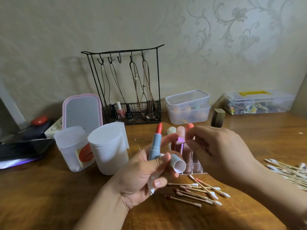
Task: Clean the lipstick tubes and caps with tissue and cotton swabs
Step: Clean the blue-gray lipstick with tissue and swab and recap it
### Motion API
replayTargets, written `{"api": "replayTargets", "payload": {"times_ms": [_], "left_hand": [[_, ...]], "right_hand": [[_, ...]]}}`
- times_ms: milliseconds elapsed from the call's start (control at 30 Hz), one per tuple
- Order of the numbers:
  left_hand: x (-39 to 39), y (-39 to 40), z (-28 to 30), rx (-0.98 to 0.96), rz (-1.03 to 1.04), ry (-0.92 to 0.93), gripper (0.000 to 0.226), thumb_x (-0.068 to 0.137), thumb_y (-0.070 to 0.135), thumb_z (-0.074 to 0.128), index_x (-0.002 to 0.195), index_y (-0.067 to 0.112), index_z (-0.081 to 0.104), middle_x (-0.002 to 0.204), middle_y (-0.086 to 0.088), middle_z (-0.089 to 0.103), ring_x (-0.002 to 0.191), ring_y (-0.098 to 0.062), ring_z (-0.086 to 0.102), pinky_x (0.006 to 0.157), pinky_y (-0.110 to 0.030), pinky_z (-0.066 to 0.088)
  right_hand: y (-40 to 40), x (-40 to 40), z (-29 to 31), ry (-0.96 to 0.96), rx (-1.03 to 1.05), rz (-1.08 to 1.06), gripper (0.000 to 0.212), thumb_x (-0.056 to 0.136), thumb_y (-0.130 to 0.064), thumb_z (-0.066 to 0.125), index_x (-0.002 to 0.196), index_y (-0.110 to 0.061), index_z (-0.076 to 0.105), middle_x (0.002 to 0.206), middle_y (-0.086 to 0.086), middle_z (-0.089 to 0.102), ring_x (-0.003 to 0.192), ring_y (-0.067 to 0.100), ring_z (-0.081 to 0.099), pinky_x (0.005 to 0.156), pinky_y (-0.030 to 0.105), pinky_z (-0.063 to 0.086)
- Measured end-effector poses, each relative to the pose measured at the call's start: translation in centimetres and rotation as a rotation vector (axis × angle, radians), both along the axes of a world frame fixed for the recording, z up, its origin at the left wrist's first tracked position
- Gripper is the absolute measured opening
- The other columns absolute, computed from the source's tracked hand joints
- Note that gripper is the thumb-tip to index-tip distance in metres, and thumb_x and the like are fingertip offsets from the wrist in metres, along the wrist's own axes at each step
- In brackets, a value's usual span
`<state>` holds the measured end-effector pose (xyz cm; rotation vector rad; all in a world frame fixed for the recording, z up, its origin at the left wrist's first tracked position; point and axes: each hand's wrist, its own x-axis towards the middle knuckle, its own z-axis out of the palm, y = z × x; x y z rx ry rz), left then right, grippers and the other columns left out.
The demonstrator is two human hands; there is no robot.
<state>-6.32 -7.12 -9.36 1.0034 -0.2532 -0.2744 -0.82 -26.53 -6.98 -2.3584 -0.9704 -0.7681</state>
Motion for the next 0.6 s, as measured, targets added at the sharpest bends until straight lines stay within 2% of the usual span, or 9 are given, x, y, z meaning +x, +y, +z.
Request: {"api": "replayTargets", "payload": {"times_ms": [133, 233, 467, 600], "left_hand": [[0.0, 0.0, 0.0, 0.007, 0.014, 0.009, 0.045, 0.080, 0.009, 0.063, 0.123, 0.017, 0.063, 0.082, -0.016, 0.065, 0.062, -0.017, 0.061, 0.039, -0.017, 0.045], [-0.1, 0.0, 0.0, -0.002, 0.006, 0.013, 0.045, 0.080, 0.008, 0.062, 0.124, 0.017, 0.063, 0.082, -0.017, 0.065, 0.062, -0.018, 0.062, 0.039, -0.017, 0.045], [-0.1, -0.1, 0.1, -0.004, 0.022, 0.025, 0.044, 0.077, 0.008, 0.064, 0.121, 0.017, 0.065, 0.084, -0.017, 0.065, 0.061, -0.017, 0.061, 0.038, -0.017, 0.045], [-0.3, -0.2, 0.3, -0.017, 0.020, 0.025, 0.039, 0.079, 0.006, 0.061, 0.116, 0.016, 0.068, 0.081, -0.017, 0.066, 0.058, -0.017, 0.062, 0.038, -0.017, 0.045]], "right_hand": [[0.2, 0.2, 1.1, -0.043, -0.002, -0.016, 0.005, 0.082, -0.028, 0.061, 0.085, -0.031, 0.064, 0.071, -0.017, 0.062, 0.060, 0.012, 0.057, 0.046, 0.028, 0.046], [0.1, 0.8, 1.3, -0.028, -0.041, -0.020, 0.008, 0.084, -0.025, 0.065, 0.085, -0.032, 0.065, 0.076, -0.017, 0.062, 0.064, 0.012, 0.054, 0.048, 0.028, 0.044], [0.5, 1.3, 2.2, -0.099, -0.077, -0.008, 0.011, 0.080, -0.024, 0.058, 0.081, -0.029, 0.067, 0.077, -0.015, 0.062, 0.068, 0.015, 0.052, 0.045, 0.030, 0.045], [0.2, 1.6, 2.3, -0.083, -0.180, -0.030, 0.010, 0.082, -0.021, 0.064, 0.082, -0.030, 0.068, 0.079, -0.015, 0.060, 0.072, 0.017, 0.051, 0.047, 0.029, 0.042]]}}
